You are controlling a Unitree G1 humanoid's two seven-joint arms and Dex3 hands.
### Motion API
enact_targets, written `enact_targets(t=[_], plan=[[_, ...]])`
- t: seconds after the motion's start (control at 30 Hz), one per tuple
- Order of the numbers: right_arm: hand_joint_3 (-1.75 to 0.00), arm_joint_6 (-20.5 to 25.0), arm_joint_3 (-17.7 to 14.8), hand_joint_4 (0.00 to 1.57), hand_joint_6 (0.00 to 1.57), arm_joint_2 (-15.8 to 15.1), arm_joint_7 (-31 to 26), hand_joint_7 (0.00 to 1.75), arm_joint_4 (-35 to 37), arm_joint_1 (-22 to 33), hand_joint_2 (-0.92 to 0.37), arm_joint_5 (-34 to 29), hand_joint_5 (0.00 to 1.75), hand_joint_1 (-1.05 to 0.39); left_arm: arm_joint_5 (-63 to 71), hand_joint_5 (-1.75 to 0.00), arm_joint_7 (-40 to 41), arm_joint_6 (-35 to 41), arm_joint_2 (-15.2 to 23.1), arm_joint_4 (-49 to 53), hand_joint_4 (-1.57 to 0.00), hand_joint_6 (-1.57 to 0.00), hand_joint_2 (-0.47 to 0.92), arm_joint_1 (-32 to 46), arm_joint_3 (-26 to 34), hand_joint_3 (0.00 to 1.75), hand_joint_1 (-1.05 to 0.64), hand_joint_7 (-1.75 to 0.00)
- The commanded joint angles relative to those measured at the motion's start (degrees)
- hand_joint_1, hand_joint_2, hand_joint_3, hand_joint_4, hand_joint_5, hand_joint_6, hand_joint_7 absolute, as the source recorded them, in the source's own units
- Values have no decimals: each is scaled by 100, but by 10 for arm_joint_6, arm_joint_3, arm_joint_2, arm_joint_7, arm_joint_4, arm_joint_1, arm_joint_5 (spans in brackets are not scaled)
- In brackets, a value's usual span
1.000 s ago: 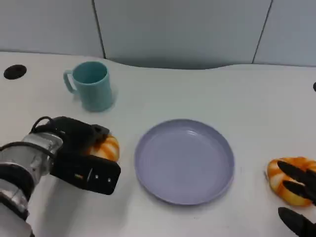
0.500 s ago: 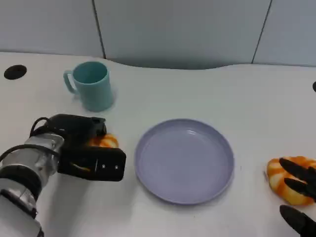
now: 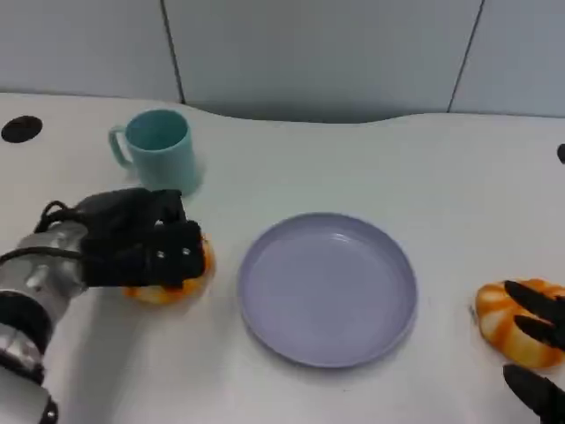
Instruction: Grasp the bread from the table and place it into the plate.
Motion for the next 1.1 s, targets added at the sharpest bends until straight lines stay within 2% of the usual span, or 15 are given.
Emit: enact_targets(t=[0.03,0.3,0.5,0.77,0.97,1.1], plan=[[-33,-5,-5,86,67,-4,-5,0,8,-4,-92,4,1,-35,-41,-175,-26,-61,49,-47,-74,-56,85,27,36,8,-17,-175],[-33,-1,-4,86,67,-3,-1,0,5,-3,-92,7,1,-35,-86,-175,-79,-114,75,-144,-75,-56,86,60,67,6,-17,-175],[-33,5,-3,85,67,-1,3,0,0,0,-92,10,0,-37,-108,-175,-115,-146,80,-219,-74,-55,87,82,81,6,-15,-175],[-33,-5,-1,84,68,-2,0,0,9,-1,-92,9,0,-37,-128,-175,-166,-155,40,-256,-76,-56,90,67,71,5,-19,-175],[-32,-18,1,85,69,-1,1,1,22,-3,-92,15,1,-36,-124,-175,-174,-204,-20,-199,-78,-56,90,25,56,5,-18,-175],[-31,-18,2,85,69,0,3,1,24,-4,-92,17,1,-36,-111,-175,-167,-223,-45,-155,-78,-54,90,-4,45,4,-19,-175]])
